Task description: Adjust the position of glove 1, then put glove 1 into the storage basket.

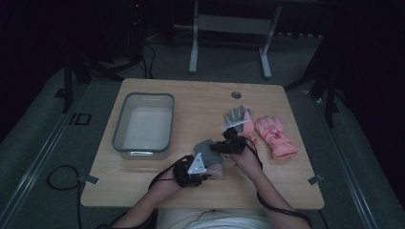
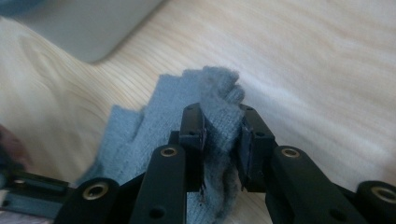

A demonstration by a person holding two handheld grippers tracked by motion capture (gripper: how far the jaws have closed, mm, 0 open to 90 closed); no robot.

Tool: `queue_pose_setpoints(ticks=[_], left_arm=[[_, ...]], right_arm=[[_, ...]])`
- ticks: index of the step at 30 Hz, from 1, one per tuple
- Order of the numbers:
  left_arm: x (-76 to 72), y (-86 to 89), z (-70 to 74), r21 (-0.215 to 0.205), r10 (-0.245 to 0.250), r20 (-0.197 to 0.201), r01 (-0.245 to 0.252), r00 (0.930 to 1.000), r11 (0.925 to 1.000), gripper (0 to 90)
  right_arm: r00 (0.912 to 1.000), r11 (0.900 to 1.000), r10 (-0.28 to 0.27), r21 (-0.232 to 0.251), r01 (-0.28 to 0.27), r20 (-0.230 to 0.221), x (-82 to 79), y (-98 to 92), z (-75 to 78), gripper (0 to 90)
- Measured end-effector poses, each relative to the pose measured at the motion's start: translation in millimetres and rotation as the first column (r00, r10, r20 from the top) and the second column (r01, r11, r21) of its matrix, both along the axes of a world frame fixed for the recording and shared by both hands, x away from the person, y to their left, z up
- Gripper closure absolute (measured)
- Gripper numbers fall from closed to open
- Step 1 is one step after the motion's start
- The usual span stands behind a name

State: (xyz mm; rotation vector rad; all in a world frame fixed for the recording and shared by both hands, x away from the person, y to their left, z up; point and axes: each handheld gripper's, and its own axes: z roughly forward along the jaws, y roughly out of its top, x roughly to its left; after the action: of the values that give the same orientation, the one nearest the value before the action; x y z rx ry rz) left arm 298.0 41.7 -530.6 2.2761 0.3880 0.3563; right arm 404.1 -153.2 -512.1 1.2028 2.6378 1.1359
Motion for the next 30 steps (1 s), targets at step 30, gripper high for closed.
queue_pose_setpoints(ticks=[30], left_arm=[[26.0,50.2,91.6,0.039,0.033,0.074,-0.036,0.9968,0.9986,69.4]], right_arm=[[0.9893,0.994,0.034,0.095,-0.047,0.142,19.6,37.6,91.1,74.7]])
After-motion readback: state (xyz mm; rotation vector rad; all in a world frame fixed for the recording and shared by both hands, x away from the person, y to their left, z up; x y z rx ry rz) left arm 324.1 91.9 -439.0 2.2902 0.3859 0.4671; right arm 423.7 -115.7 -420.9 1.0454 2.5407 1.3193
